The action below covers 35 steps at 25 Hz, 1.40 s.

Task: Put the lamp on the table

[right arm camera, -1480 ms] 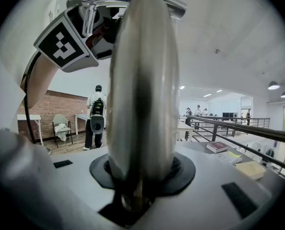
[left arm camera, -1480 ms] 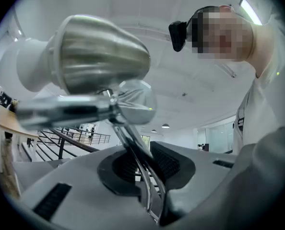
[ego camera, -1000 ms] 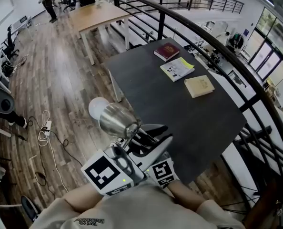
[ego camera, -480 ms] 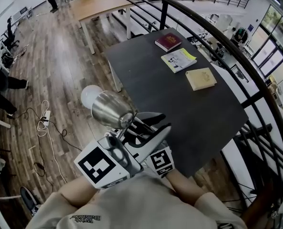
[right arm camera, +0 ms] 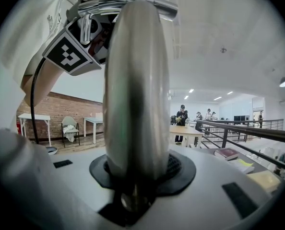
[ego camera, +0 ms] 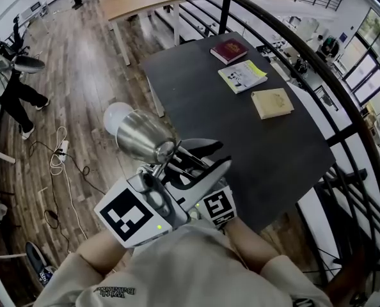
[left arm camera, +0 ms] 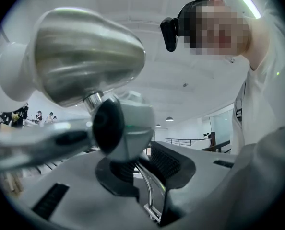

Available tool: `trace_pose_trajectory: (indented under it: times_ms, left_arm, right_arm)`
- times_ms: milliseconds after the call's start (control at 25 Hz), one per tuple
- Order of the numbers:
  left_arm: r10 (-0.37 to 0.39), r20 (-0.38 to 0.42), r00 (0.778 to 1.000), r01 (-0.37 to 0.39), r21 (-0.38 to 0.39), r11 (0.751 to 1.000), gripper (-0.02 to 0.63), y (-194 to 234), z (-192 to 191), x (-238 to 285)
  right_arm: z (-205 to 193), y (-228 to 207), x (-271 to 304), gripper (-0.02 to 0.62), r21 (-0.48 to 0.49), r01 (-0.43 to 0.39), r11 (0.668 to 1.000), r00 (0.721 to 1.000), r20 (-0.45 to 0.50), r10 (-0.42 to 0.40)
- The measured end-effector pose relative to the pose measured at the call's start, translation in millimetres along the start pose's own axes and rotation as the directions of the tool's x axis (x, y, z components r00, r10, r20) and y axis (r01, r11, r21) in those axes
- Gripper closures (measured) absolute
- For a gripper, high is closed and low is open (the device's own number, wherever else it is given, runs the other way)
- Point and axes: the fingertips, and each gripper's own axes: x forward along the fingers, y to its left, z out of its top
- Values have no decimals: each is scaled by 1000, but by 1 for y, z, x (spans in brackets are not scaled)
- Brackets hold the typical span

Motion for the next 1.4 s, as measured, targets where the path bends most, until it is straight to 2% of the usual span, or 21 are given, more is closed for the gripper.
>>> trace_pose_trajectory:
  times_ms: [600, 960, 1160, 1400]
  left_arm:
    - [33, -7, 999, -33, 52, 998, 517, 14, -5, 23]
    - [12, 15, 1000, -13, 80, 997, 515, 42, 1, 25]
    - [7, 24, 1000, -9, 91, 996, 515, 77, -5, 21]
    - [-18, 11, 1000, 17, 69, 997, 514, 153, -18, 14]
  right_arm:
    - [0, -31, 2, 465, -31, -40, 999, 999, 6, 40]
    - [9, -49, 29, 465, -77, -45, 996, 998, 30, 47]
    - [6, -61, 65, 465, -81, -42, 996, 998, 35, 45]
    - [-4, -80, 135, 465, -65, -35, 997, 999, 16, 36]
